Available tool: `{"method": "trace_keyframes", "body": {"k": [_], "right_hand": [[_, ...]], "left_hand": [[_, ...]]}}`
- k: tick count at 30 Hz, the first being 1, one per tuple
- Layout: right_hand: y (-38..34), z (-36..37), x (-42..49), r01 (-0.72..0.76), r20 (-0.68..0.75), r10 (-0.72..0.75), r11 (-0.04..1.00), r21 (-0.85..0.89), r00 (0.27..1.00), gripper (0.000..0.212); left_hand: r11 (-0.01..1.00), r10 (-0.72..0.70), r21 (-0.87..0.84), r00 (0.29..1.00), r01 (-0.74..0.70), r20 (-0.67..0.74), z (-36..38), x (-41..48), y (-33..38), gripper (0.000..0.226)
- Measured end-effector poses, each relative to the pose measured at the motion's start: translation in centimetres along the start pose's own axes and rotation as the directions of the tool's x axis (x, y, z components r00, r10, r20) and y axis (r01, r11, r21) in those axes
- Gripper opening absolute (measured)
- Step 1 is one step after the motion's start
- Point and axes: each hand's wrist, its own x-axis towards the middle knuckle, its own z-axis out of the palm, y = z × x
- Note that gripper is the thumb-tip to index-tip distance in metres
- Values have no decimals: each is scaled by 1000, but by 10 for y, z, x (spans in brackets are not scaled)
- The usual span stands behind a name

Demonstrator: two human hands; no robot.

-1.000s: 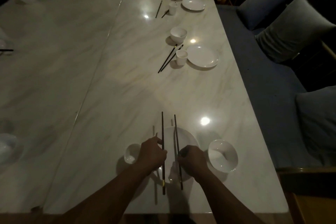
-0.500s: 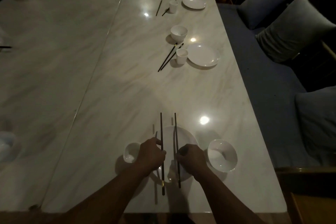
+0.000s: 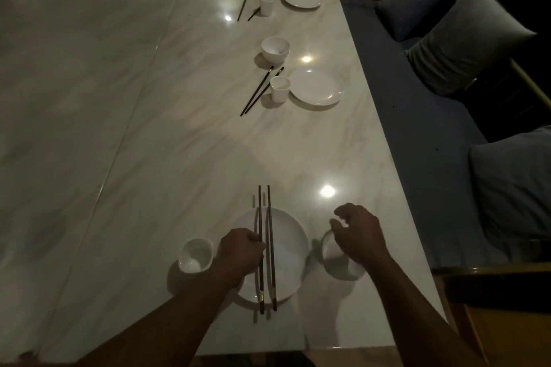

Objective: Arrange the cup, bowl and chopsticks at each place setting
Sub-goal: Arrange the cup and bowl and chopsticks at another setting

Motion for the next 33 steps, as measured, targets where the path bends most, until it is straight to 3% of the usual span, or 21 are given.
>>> {"method": "trace_keyframes", "body": {"k": [7,18,23,28,33], "right_hand": [[44,-8,2,-131,54,127,989,74,990,36],[50,-2,8,-144,124,129,982,120,984,28],[51,1,9,-138,142,120,983,125,983,28],[55,-1,9,-121,149,105,987,106,983,30],[57,-3,11,-115,146,98,988,106,984,30]], "left_hand": [[999,-15,-39,1000,14,-12,9,-1,4,15],[995,-73,-72,997,71,-31,15,-2,9,15],[998,-55,-3,996,55,-69,18,-4,13,13],[989,70,142,987,-50,-146,23,-10,15,40],[974,81,221,982,-41,-171,25,-12,23,38]]}}
